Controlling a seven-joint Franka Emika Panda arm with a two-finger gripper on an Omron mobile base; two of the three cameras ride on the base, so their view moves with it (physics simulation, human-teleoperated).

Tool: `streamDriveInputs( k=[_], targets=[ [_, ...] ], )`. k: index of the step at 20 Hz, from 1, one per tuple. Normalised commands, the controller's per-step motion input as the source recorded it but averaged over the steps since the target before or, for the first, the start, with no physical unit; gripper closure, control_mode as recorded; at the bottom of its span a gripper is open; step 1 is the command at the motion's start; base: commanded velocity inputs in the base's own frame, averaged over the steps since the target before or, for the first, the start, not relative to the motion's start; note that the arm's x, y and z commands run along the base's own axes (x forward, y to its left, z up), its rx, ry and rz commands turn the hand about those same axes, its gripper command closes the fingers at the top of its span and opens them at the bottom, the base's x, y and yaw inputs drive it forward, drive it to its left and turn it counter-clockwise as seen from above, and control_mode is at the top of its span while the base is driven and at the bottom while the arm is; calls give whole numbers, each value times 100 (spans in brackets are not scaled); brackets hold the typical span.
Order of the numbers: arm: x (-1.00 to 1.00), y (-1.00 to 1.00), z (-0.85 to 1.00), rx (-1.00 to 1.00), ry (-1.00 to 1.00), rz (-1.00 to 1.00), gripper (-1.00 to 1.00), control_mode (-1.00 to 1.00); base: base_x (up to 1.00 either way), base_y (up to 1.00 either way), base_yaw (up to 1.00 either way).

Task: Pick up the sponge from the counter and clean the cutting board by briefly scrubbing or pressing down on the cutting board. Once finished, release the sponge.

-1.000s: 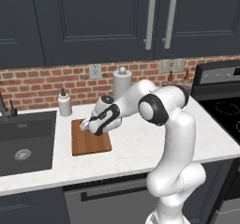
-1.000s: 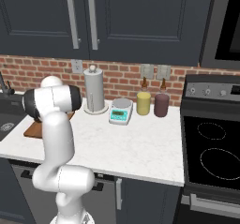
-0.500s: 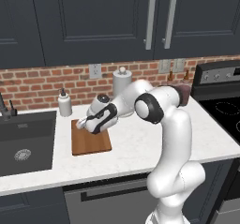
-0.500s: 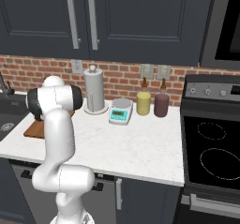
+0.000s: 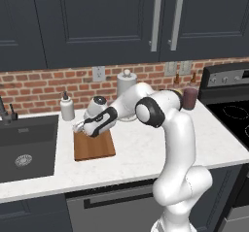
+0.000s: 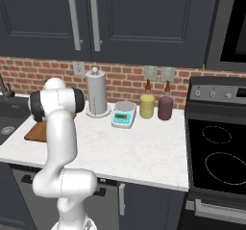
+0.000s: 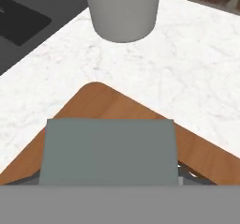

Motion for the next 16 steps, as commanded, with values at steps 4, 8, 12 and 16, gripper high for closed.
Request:
streamDriveInputs(
  k=[4,8,12,16],
  targets=[
    [-65,7,-38,0,5,0,100,-100,0,0,0],
    [-93,0,-53,0,15,0,100,-100,0,0,0],
    [-89,0,-46,0,10,0,100,-100,0,0,0],
    [-89,2,-54,0,5,0,100,-100,0,0,0]
  ],
)
